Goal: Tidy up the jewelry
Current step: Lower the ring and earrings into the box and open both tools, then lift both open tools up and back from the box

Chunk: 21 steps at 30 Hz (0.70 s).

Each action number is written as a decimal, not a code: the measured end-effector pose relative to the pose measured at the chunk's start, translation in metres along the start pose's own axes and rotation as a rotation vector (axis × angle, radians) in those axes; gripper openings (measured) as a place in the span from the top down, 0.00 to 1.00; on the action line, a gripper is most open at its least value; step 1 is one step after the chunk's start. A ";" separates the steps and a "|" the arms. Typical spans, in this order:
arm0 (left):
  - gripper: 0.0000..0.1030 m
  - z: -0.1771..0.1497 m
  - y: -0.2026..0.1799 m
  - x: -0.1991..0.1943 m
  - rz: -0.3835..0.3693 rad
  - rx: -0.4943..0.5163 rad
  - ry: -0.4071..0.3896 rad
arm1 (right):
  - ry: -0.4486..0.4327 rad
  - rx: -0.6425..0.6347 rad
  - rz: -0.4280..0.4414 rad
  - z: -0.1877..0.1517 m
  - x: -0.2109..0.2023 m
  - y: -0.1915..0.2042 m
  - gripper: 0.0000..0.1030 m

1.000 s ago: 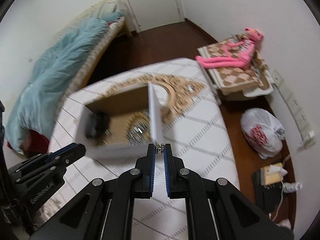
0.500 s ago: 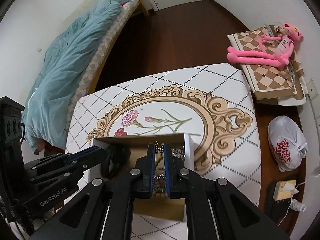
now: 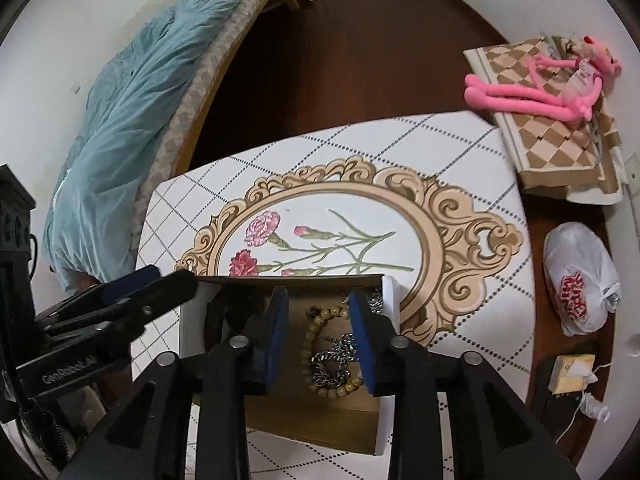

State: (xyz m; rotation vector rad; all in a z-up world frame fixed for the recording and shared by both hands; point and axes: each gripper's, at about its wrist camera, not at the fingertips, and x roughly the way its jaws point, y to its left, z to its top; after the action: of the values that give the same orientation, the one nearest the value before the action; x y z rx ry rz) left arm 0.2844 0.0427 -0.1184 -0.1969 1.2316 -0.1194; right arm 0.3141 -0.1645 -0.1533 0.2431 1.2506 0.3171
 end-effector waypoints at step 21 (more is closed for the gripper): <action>0.00 -0.089 0.002 -0.024 0.263 0.025 -0.118 | -0.072 -0.094 -0.362 -0.090 -0.029 0.010 0.06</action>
State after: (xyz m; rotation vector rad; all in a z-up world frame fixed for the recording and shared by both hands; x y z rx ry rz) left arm 0.1924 0.0423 -0.1247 -0.0193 1.1273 0.1036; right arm 0.2188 -0.1652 -0.1508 -0.0536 1.1793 0.0537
